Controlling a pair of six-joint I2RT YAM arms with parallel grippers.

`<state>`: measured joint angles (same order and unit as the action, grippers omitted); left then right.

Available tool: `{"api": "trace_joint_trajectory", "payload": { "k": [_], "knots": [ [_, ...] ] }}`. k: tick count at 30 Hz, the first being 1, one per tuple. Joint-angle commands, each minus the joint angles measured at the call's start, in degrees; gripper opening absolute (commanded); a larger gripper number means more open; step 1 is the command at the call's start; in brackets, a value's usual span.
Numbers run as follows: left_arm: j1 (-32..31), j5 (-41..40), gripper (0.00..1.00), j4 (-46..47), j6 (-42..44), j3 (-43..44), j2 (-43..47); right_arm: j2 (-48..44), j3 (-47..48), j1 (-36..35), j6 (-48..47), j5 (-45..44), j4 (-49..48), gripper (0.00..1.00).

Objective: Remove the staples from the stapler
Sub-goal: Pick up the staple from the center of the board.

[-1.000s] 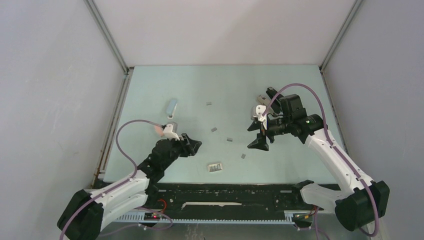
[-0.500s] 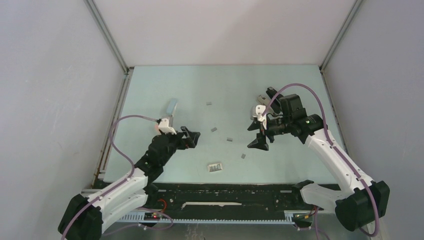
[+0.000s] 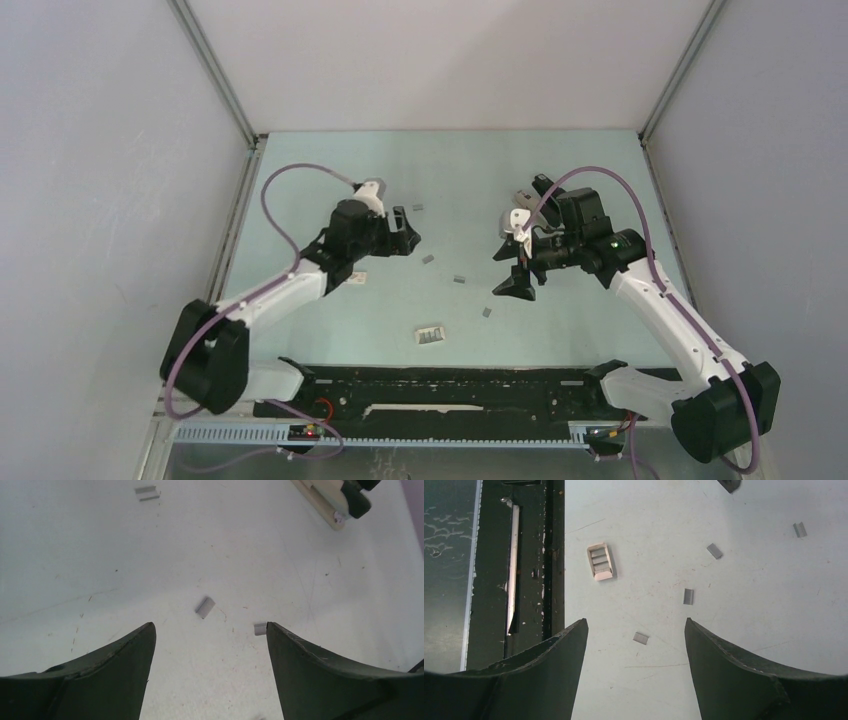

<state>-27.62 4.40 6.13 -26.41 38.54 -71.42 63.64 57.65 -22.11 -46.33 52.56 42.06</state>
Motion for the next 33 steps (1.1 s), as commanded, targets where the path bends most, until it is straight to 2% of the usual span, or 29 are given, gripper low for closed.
{"api": "trace_joint_trajectory", "payload": {
  "k": [1,6,8,16,21,26,33],
  "knots": [
    [-2.4,2.7,0.85,-13.6,8.6,11.7,-9.3,-1.3,-0.3,-0.6,1.7,-0.1,-1.9,0.80],
    [-7.3,-3.9,0.84,-25.0,14.2,23.8,-19.9,-1.2,-0.3,-1.1,1.9,-0.6,-2.2,0.80],
    [-8.1,-4.2,0.82,-27.8,15.4,27.7,-23.5,-1.1,-0.3,-1.1,2.0,-0.7,-2.3,0.80],
    [-8.3,-2.4,0.64,-31.9,18.7,34.8,-31.5,-1.0,-0.3,-1.3,2.1,-1.1,-2.4,0.80],
    [-8.3,-1.7,0.61,-32.1,20.0,34.7,-32.1,-1.1,-0.3,-1.3,2.0,-1.4,-2.3,0.80],
    [-8.3,-1.9,0.61,-28.5,21.9,29.1,-27.1,-1.1,-0.3,-1.5,1.8,-1.5,-2.3,0.80],
    [-8.3,-2.2,0.62,-25.5,22.4,27.2,-24.4,-0.8,-0.3,-2.0,1.8,-2.3,-2.3,0.80]
  ]
}}
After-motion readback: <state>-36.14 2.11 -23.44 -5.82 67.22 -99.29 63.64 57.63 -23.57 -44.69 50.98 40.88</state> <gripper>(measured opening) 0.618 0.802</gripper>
